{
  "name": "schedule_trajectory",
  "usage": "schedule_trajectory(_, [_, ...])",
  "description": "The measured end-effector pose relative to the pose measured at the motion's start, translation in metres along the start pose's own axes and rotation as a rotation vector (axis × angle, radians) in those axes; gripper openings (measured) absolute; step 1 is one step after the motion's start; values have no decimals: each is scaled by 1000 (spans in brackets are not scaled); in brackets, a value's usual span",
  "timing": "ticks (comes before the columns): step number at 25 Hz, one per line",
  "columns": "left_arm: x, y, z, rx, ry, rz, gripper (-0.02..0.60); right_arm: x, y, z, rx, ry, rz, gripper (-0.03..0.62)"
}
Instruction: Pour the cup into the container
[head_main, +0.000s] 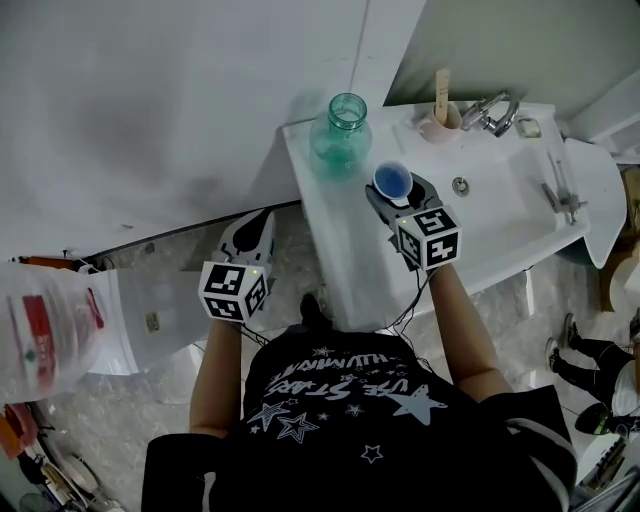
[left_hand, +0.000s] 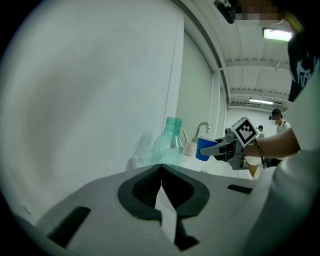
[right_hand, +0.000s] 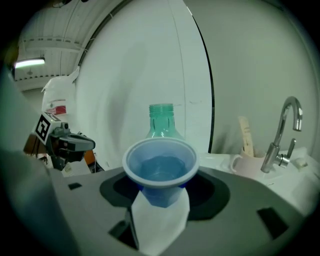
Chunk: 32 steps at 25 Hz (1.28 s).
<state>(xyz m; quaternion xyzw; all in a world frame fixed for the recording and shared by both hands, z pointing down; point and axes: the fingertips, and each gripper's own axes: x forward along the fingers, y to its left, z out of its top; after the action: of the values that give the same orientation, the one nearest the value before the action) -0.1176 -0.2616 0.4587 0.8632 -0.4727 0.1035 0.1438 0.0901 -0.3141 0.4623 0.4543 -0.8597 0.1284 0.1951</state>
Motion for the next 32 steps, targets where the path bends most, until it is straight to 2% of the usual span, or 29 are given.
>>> schedule_trajectory(6, [16, 4, 30, 22, -28, -20, 12, -4, -20, 32, -25, 6, 2, 262])
schedule_trajectory(10, [28, 4, 50, 7, -48, -40, 12, -6, -26, 51, -31, 9, 16, 262])
schedule_trajectory(15, [46, 6, 78, 43, -62, -57, 12, -5, -30, 75, -58, 14, 27, 261])
schedule_trajectory(19, [55, 7, 95, 37, -89, -70, 12, -1, -34, 90, -88, 28, 27, 261])
schedule_trajectory(32, [80, 16, 120, 51, -116, -90, 12, 22, -50, 124, -206, 98, 5, 259])
